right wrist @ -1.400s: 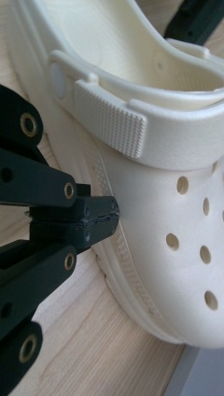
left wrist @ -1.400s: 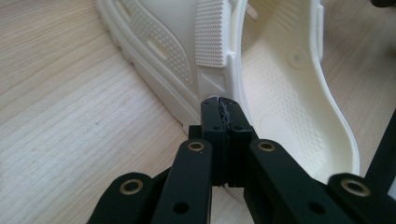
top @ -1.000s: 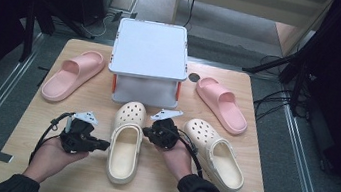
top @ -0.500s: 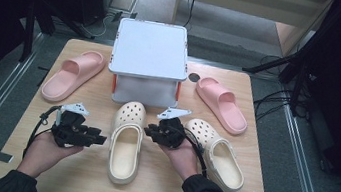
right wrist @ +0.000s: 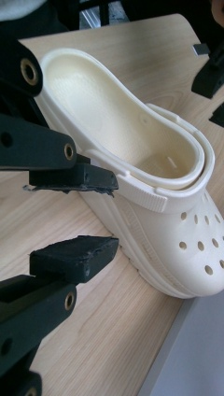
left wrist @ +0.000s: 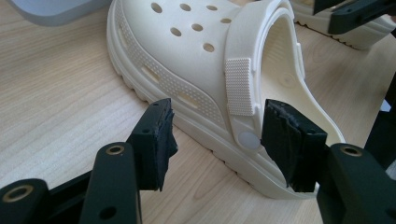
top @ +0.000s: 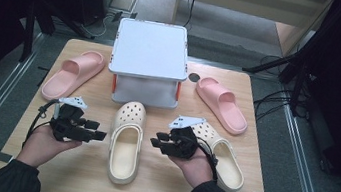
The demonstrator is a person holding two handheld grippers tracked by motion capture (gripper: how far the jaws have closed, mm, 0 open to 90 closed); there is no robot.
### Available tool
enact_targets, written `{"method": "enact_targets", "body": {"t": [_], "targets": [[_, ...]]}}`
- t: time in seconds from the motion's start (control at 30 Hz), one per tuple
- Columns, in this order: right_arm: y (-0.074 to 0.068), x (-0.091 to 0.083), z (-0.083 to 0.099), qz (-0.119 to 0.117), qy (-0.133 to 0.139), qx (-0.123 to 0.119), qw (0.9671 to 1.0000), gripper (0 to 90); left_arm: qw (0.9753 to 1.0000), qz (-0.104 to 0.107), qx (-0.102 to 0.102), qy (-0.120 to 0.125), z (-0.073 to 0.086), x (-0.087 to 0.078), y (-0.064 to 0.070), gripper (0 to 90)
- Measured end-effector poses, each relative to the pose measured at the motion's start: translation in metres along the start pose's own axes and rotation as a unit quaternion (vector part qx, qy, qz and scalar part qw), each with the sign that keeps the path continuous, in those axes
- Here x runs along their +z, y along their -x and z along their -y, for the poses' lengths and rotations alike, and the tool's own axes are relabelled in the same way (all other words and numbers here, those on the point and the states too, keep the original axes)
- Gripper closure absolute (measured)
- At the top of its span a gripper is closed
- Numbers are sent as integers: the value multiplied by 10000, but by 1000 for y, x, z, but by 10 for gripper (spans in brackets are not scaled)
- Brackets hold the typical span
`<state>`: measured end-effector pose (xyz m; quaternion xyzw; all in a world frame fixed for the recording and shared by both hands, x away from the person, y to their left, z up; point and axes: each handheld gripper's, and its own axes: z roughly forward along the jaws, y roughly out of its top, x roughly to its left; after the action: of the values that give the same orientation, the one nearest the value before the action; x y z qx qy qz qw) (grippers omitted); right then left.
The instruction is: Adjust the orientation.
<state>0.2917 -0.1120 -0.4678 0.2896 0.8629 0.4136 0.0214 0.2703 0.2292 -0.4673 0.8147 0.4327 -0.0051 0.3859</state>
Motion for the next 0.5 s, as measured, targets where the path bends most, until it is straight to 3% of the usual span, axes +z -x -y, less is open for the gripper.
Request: {"method": "enact_targets", "body": {"t": [0.5], "targets": [[5, -49, 24, 198, 52, 158, 9997, 655, 9999, 83, 71, -61, -10, 7, -6, 412]]}}
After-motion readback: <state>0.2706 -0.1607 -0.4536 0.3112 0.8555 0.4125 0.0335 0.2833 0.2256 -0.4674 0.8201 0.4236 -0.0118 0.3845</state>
